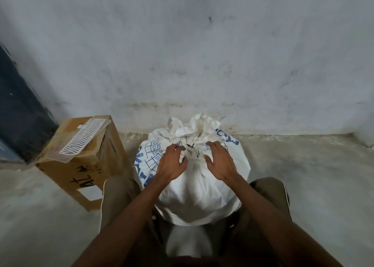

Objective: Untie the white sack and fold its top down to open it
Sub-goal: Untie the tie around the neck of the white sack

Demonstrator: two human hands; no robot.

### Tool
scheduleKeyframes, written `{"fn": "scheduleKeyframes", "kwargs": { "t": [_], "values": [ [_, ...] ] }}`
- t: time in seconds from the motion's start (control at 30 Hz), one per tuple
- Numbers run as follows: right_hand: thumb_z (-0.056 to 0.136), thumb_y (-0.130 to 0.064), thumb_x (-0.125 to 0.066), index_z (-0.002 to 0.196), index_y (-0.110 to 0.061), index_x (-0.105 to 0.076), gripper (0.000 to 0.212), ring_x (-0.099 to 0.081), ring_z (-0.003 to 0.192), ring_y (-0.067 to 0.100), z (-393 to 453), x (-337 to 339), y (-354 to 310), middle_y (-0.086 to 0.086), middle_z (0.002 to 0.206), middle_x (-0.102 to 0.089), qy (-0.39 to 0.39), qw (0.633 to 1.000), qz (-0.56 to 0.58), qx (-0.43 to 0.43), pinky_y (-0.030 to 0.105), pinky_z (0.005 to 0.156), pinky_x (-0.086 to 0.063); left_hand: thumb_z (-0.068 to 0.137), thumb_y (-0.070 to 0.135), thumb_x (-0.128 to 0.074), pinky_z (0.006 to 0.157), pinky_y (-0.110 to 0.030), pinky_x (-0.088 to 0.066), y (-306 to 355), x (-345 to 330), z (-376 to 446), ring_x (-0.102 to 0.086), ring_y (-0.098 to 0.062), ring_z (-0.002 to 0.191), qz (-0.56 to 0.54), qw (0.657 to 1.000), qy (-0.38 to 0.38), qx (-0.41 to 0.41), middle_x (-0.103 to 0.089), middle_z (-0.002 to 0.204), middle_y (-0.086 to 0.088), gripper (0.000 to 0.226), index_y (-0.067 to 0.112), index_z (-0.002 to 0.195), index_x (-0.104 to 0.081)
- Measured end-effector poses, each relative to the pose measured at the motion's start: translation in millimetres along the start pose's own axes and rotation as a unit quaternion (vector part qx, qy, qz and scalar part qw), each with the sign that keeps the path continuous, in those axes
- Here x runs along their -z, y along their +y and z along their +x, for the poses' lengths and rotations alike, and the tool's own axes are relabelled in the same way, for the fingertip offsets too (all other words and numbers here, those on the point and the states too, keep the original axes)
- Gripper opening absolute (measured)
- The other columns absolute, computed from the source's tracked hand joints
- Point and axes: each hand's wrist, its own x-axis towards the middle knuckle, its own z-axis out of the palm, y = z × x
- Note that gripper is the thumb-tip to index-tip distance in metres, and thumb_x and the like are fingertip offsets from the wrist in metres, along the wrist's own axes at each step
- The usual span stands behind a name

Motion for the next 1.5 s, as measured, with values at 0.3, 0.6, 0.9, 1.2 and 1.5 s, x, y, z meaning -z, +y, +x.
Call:
{"fn": "scheduleKeyframes", "kwargs": {
  "t": [0.3,0.6,0.9,1.2,1.5],
  "values": [
    [0.097,-0.02,-0.055,0.138,-0.017,-0.052,0.041,-0.061,0.111,0.026,70,-56,50,0.002,0.126,-0.057,-0.074,0.995,0.052,0.033,0.038,0.083,-0.053,0.091,0.022,-0.058,0.089,-0.038,-0.053,-41,-64,93,-0.054,-0.022,0.119,-0.026,0.999,-0.031,-0.009,-0.061,0.124,-0.001,0.033,0.019,0.123,-0.064],
    [0.094,-0.013,-0.062,0.112,-0.019,-0.071,0.021,-0.065,0.094,0.017,116,-117,78,-0.003,0.108,-0.067,-0.075,0.988,0.13,0.047,0.037,0.08,-0.055,0.08,0.019,-0.068,0.084,-0.039,-0.055,-84,-85,141,-0.064,-0.018,0.103,-0.049,0.992,-0.111,-0.025,-0.063,0.112,0.006,0.027,0.021,0.107,-0.072],
    [0.091,-0.016,-0.07,0.103,-0.022,-0.076,0.015,-0.068,0.081,0.009,119,-128,85,-0.007,0.097,-0.073,-0.082,0.983,0.163,0.0,0.033,0.076,-0.058,0.08,0.013,-0.073,0.081,-0.039,-0.056,-87,-92,148,-0.066,-0.021,0.095,-0.046,0.989,-0.142,-0.002,-0.066,0.107,0.003,0.019,0.019,0.097,-0.079],
    [0.083,-0.039,-0.07,0.089,-0.033,-0.076,0.01,-0.068,0.08,0.006,121,-129,71,-0.014,0.084,-0.074,-0.096,0.986,0.087,-0.103,0.029,0.072,-0.055,0.092,0.026,-0.063,0.081,-0.047,-0.055,-67,-99,132,-0.056,-0.03,0.11,0.071,0.99,-0.115,0.048,-0.055,0.123,-0.007,0.03,0.023,0.122,-0.064],
    [0.089,-0.03,-0.071,0.098,-0.026,-0.068,0.011,-0.071,0.079,0.006,119,-131,64,-0.015,0.088,-0.076,-0.062,0.981,0.149,-0.104,0.03,0.072,-0.056,0.089,0.015,-0.059,0.09,-0.048,-0.047,-54,-106,135,-0.054,-0.04,0.107,0.11,0.987,-0.099,0.064,-0.055,0.116,-0.022,0.042,0.009,0.13,-0.052]
  ]
}}
